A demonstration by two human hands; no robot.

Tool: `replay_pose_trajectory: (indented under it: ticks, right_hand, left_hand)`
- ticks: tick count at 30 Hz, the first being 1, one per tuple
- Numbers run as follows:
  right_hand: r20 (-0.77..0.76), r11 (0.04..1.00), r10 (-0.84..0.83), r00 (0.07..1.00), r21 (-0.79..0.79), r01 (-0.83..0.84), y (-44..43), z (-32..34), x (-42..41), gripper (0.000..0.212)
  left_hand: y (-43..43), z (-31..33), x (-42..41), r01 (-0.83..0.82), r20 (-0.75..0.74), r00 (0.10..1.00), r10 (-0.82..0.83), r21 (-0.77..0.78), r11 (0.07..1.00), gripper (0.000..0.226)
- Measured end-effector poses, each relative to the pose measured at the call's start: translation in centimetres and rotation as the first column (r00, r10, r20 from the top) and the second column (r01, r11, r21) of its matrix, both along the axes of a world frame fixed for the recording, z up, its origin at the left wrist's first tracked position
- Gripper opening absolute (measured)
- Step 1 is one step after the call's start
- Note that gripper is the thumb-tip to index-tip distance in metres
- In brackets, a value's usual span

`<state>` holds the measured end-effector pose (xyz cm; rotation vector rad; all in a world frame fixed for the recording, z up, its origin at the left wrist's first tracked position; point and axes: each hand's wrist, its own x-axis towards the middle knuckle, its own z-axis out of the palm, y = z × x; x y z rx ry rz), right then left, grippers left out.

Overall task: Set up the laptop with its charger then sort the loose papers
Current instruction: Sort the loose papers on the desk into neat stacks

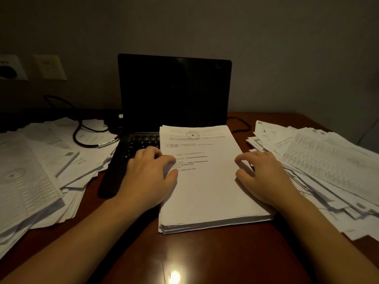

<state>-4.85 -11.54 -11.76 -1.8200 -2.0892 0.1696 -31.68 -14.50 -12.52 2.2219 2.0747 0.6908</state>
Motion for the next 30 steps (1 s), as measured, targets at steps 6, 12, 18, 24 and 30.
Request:
replay_pose_trajectory:
  ticks: [6, 12, 18, 24, 30]
  right_hand:
    - [0.116, 0.999, -0.004, 0.993, 0.050, -0.002, -0.6, 0.0, -0.6, 0.036]
    - [0.214, 0.998, 0.013, 0.977, 0.061, -0.027, -1.3, 1.1, -2.1, 0.042]
    - [0.079, 0.969, 0.211, 0.974, 0.119, -0.219, -3.9, 2.0, -7.8, 0.034]
    - [-0.005, 0.878, 0.466, 0.885, 0.129, -0.462, -5.3, 3.7, -17.7, 0.029]
    - [-0.162, 0.775, 0.625, 0.764, 0.013, -0.632, -5.8, 3.8, -26.9, 0.024]
  left_hand:
    - [0.1, 0.3, -0.5, 0.045, 0.056, 0.998, -0.040, -0.087, 0.995, 0.047]
    - [-1.2, 0.8, -1.4, 0.052, 0.089, 0.995, -0.038, -0.164, 0.985, 0.057]
    - [-4.0, 1.8, -4.1, -0.005, 0.075, 0.997, 0.012, -0.096, 0.995, 0.055]
    - [-7.8, 2.0, -11.1, -0.212, -0.087, 0.975, 0.203, -0.110, 0.971, 0.062]
    - [-11.3, 1.8, -18.7, -0.442, -0.202, 0.894, 0.400, -0.256, 0.859, 0.080]
